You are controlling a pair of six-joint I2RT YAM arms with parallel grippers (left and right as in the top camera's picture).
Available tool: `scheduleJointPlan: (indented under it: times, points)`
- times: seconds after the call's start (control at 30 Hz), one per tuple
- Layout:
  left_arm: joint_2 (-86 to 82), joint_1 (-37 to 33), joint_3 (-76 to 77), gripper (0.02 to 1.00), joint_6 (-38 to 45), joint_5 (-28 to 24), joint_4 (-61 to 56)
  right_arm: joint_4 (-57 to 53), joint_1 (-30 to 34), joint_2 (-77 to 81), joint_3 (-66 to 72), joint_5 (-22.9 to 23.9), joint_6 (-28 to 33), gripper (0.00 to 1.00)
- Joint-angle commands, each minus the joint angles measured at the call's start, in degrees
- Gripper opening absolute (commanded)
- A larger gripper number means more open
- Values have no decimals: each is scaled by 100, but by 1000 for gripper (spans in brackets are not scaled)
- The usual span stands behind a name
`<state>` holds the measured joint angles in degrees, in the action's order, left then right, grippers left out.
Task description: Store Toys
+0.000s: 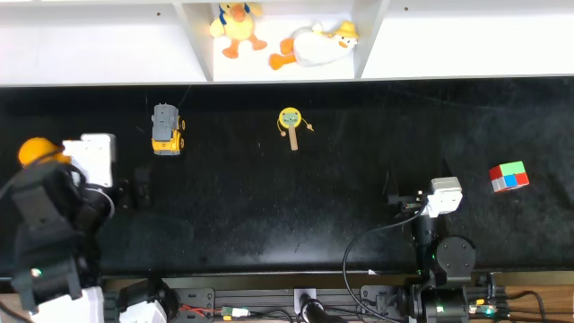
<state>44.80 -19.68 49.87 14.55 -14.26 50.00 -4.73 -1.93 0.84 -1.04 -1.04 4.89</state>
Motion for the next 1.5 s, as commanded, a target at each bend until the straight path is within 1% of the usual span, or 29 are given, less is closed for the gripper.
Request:
scheduleJointPlan:
  times: [0.03, 0.07, 0.1, 0.2, 0.23, 0.33, 0.4, 0.53, 0.67, 0.8, 0.97, 1.03, 1.13, 1.2, 1.37, 1.5]
  points:
    - [332, -850, 205, 993, 1196, -767, 146, 22, -26, -61, 72, 46, -20, 996]
    - [391, -1045, 205, 993, 1333, -874, 190, 22, -26, -61, 72, 46, -20, 996]
    - [470, -1517, 205, 993, 1650, -1139, 278, 22, -26, -61, 72, 46, -20, 996]
    - [597, -2332, 208, 993, 2240, -1628, 433, 22, -26, -61, 72, 46, -20, 996]
    - [684, -2837, 229, 996, 2651, -1941, 627, 22, -26, -61, 72, 46, -20, 996]
    - [800, -3335, 369, 996, 2924, -2201, 789, 22, -26, -61, 72, 46, -20, 996]
    - [898, -3456, 533, 996, 2968, -2085, 874, 22, -26, -61, 72, 46, -20, 996]
    - [1316, -3630, 1130, 996, 3029, -1397, 1121, 22, -26, -61, 72, 44, -20, 993]
    - [1941, -3757, 1604, 996, 3327, -977, 1163, 22, -26, -61, 72, 44, -20, 996]
    - [2470, -3915, 1768, 996, 3390, -789, 981, 22, -26, -61, 72, 44, -20, 996]
    - [2815, -3919, 1768, 998, 3362, -872, 673, 22, -26, -61, 72, 46, -20, 996]
    - [2966, -3919, 1768, 996, 3362, -1182, 640, 22, -26, -61, 72, 44, -20, 993]
    - [3123, -3919, 1768, 998, 3342, -1781, 581, 22, -26, -61, 72, 44, -20, 996]
    - [3237, -3919, 1768, 998, 3346, -2035, 577, 22, -26, -61, 72, 44, -20, 996]
    - [3657, -3919, 1768, 998, 3335, -2000, 225, 22, -26, -61, 72, 46, -20, 993]
    - [3853, -3884, 1768, 998, 2927, -1628, -125, 22, -26, -61, 72, 44, -20, 996]
